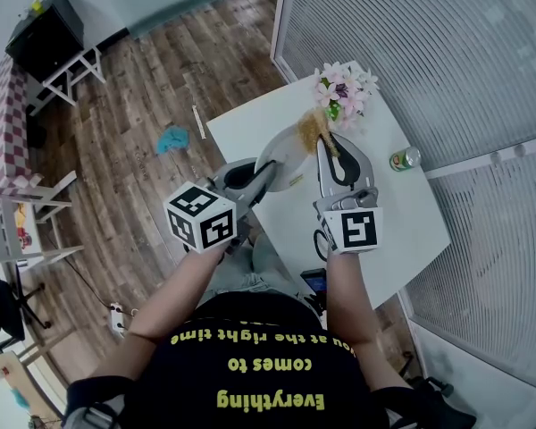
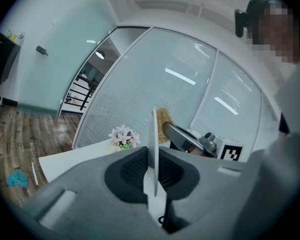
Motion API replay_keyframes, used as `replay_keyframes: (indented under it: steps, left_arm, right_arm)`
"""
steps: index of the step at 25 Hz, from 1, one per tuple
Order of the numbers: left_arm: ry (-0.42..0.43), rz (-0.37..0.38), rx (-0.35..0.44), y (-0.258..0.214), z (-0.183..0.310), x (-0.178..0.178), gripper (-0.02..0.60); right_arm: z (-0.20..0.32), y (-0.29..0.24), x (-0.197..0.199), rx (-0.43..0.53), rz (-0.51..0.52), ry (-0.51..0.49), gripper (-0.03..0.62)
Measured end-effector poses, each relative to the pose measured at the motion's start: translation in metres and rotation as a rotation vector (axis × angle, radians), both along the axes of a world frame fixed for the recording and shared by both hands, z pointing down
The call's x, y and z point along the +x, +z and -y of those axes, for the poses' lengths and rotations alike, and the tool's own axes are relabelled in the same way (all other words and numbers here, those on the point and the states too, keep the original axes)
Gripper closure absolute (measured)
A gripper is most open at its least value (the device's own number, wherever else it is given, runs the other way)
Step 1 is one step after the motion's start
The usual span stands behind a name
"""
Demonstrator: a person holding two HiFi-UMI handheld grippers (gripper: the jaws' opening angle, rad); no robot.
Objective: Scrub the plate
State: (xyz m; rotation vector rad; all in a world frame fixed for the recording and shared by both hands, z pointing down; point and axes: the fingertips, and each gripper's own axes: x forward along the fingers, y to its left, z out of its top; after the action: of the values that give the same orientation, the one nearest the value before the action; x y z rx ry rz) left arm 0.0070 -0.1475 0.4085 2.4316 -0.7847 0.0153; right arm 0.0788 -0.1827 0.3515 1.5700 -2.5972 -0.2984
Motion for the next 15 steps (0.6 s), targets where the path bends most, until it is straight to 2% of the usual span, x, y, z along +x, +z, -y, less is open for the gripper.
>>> replay_keyframes:
  steps: [6, 15]
  left_arm:
    - [0.001, -0.016, 0.005, -0.0027, -0.0013, 0.0006, 0.560]
    - [-0.004, -0.031, -0.010, -0.0017, 0.0011, -0.0007, 0.560]
  right_arm:
    - [-0.0002, 0.0032, 0.0101, -0.010, 0.003, 0.025, 0.560]
    - [-0.0009, 0.0061, 0.0040, -0.014, 0.006, 0.009, 0.560]
